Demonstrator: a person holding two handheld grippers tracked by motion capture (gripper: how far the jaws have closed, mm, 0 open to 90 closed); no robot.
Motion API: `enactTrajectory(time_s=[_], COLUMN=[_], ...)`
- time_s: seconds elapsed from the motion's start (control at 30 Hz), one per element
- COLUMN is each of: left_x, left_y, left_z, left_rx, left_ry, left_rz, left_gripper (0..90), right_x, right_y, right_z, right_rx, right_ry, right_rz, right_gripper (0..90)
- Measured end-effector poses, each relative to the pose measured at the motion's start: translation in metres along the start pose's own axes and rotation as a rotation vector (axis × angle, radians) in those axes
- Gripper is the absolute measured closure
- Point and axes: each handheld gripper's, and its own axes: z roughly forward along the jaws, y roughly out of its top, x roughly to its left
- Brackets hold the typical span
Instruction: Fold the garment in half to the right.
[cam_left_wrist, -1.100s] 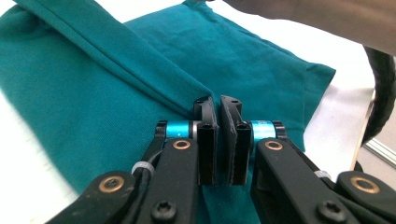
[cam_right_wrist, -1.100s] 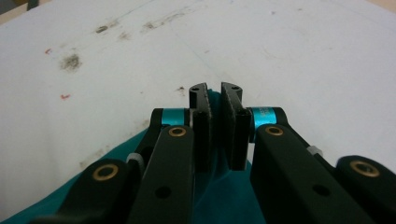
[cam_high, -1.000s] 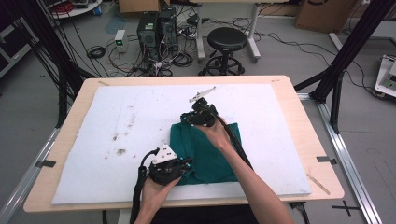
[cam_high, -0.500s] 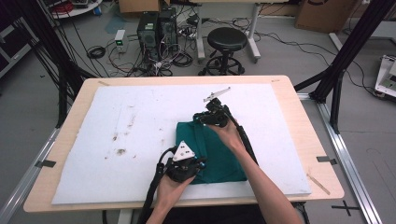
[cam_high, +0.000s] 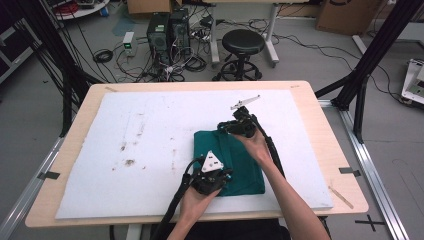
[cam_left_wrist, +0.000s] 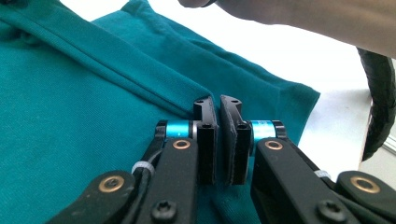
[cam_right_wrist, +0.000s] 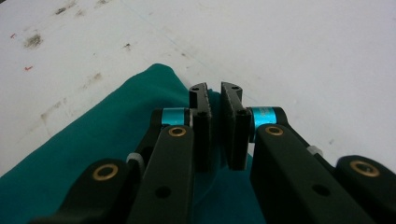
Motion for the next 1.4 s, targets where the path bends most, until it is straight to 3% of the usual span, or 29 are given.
enactTrajectory(time_s=[0.63,0.93,1.4], left_x=[-0.021,-0.03,-0.036], left_y=[0.02,0.029,0.033], left_z=[0.03,0.046,0.065], left_rx=[0.025,0.041,0.076], left_ry=[-0.004,-0.016,-0.032], left_rz=[0.004,0.024,0.019], left_gripper=[85.0,84.9,84.9], right_x=[-0.027,-0.039,-0.047], right_y=[-0.022,-0.032,-0.041], right_z=[-0.025,-0.035,-0.041], right_rx=[-0.023,-0.035,-0.028], right_ry=[-0.026,-0.033,-0.075], right_rz=[0.072,0.111,0.124], right_gripper=[84.8,84.7,84.4])
